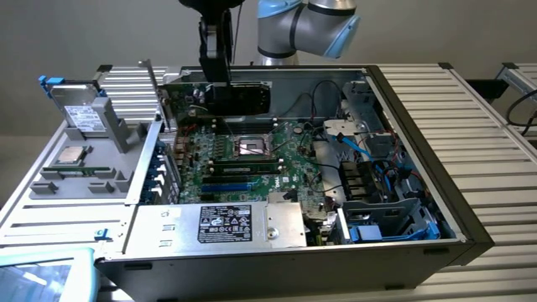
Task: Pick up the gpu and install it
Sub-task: 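Insert the gpu into the slot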
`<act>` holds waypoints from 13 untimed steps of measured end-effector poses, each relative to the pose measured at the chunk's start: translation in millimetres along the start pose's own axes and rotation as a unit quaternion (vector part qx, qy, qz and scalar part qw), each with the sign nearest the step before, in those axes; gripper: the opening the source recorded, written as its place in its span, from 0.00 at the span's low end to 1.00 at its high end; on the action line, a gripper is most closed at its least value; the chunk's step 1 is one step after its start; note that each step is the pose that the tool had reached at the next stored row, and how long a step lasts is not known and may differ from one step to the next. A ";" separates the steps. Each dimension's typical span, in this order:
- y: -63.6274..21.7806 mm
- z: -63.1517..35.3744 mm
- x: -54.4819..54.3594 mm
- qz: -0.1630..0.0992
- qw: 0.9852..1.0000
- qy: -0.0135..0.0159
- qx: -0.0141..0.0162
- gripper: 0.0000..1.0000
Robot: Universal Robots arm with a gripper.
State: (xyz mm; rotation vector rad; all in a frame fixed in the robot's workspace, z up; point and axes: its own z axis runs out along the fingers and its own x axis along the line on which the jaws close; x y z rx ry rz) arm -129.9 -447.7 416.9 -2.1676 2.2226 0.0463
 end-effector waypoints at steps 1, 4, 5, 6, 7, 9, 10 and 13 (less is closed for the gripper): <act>-0.3 1.7 1.1 0.000 1.000 0.000 0.000 0.27; -1.1 7.0 4.8 0.000 1.000 -0.001 0.000 0.27; -1.4 8.7 6.8 0.000 1.000 -0.002 0.000 0.27; -1.9 10.5 8.7 0.000 1.000 -0.002 0.000 0.27; -2.2 12.4 10.4 0.000 1.000 -0.002 0.000 0.27; -2.6 15.8 12.5 0.000 1.000 -0.002 0.000 0.27; -2.8 17.6 13.2 0.000 1.000 -0.002 0.000 0.27; -3.2 23.0 15.0 0.000 1.000 -0.002 0.000 0.27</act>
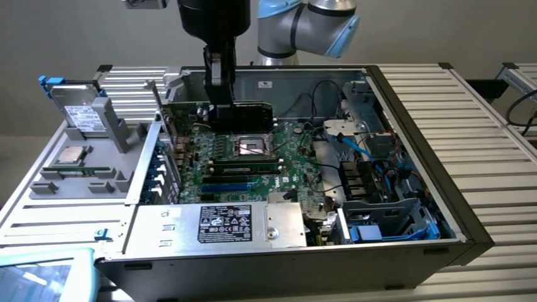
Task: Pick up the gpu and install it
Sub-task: 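Insert the gpu into the slot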
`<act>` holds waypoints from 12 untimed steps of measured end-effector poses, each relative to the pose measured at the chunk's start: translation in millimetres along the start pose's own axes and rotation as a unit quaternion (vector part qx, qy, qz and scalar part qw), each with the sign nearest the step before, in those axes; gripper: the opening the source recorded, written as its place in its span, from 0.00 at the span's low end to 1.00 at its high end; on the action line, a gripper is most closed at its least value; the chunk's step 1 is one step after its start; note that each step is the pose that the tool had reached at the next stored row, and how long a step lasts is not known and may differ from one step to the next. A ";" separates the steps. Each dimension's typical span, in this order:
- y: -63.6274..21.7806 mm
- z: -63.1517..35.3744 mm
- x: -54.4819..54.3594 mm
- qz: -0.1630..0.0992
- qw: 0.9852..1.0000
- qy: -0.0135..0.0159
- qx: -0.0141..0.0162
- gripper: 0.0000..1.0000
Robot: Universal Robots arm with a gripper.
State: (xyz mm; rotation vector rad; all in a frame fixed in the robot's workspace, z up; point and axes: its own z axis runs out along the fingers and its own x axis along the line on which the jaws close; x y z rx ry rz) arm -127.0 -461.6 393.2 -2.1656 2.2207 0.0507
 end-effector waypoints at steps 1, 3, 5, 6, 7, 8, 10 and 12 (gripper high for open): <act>-0.1 1.8 0.8 0.000 1.000 0.000 0.000 0.27; -0.2 5.4 2.7 0.000 1.000 0.000 0.000 0.27; -0.5 8.7 5.5 0.000 1.000 0.000 0.000 0.27; -0.7 10.5 6.9 0.000 1.000 0.000 0.000 0.27; -0.9 12.5 8.2 0.000 1.000 0.000 0.000 0.27; -1.0 14.2 9.2 0.000 1.000 0.000 0.000 0.27; -1.3 17.7 10.8 0.000 1.000 0.000 0.000 0.27; -1.4 21.2 12.0 0.000 1.000 0.000 0.000 0.27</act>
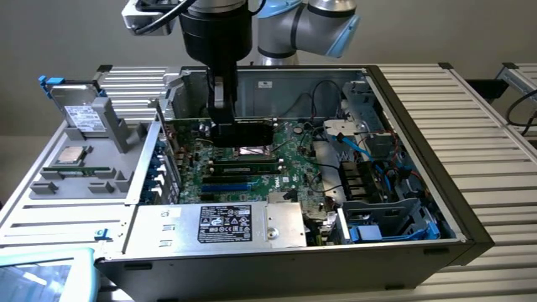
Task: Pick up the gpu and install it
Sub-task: 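Insert the gpu into the slot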
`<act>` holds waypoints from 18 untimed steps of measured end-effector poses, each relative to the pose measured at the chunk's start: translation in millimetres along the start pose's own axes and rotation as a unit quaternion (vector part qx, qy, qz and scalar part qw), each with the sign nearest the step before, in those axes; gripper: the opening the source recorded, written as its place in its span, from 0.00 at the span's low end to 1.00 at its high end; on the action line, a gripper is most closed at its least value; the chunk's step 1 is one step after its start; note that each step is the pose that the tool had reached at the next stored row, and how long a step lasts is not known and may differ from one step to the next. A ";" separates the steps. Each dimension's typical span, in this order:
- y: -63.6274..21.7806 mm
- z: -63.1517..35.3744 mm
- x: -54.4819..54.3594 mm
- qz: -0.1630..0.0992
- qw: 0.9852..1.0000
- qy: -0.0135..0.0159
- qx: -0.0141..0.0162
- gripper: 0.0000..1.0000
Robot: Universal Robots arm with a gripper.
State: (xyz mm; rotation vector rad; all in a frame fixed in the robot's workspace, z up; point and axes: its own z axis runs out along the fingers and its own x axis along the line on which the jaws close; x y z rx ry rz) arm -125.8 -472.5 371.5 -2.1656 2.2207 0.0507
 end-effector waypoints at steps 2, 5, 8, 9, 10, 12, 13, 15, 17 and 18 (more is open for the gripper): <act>0.0 3.7 0.7 0.000 1.000 0.000 0.000 0.27; 0.0 9.1 1.0 0.000 1.000 0.000 0.000 0.27; 0.0 14.6 1.3 0.000 1.000 0.000 0.000 0.27; 0.0 16.4 1.4 0.000 1.000 0.000 0.000 0.27; 0.0 18.3 1.5 0.000 1.000 0.000 0.000 0.27; 0.0 21.8 1.7 0.000 1.000 0.000 0.000 0.27; 0.0 23.7 1.8 0.000 1.000 0.000 0.000 0.27; 0.0 27.3 2.0 0.000 1.000 0.000 0.000 0.27; 0.1 30.9 2.1 0.000 1.000 0.000 0.000 0.27; 0.1 32.7 2.2 0.000 1.000 0.000 0.000 0.27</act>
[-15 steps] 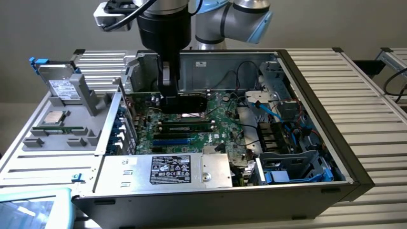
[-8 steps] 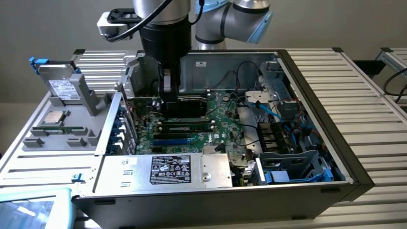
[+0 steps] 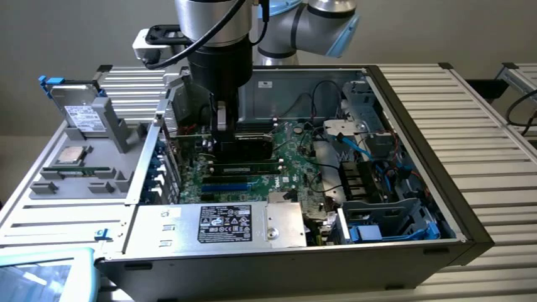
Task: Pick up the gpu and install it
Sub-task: 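Insert the gpu into the slot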
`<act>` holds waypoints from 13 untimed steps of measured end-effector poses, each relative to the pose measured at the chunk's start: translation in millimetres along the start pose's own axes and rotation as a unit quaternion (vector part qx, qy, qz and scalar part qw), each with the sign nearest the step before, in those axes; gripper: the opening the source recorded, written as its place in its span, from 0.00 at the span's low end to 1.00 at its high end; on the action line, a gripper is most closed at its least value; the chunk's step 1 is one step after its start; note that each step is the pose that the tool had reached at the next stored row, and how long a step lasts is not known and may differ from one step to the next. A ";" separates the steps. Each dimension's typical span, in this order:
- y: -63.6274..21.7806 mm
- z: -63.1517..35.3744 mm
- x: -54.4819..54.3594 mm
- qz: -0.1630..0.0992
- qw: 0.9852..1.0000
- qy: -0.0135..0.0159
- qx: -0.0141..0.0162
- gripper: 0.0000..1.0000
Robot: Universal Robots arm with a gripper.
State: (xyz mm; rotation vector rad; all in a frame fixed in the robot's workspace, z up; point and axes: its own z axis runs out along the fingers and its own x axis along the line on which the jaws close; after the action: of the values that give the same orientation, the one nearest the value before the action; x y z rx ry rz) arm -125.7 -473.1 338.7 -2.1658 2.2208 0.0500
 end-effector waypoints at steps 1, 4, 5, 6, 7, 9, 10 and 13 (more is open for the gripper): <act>0.0 1.8 0.1 0.000 1.000 0.000 0.000 0.27; 0.2 7.3 0.4 0.000 1.000 0.000 0.000 0.27; 0.4 8.6 0.5 0.000 1.000 0.000 0.000 0.27; 0.8 9.5 0.5 0.000 1.000 0.000 0.000 0.27; 1.1 10.3 0.5 0.000 1.000 0.000 0.000 0.27; 1.1 10.4 0.6 0.000 1.000 0.000 0.000 0.27; 1.1 10.4 0.6 0.000 1.000 0.000 0.000 0.27; 1.1 11.8 0.6 0.000 1.000 0.000 0.000 0.27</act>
State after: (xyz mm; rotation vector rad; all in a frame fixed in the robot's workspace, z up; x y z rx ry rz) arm -126.8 -473.1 326.8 -2.1657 2.2204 0.0497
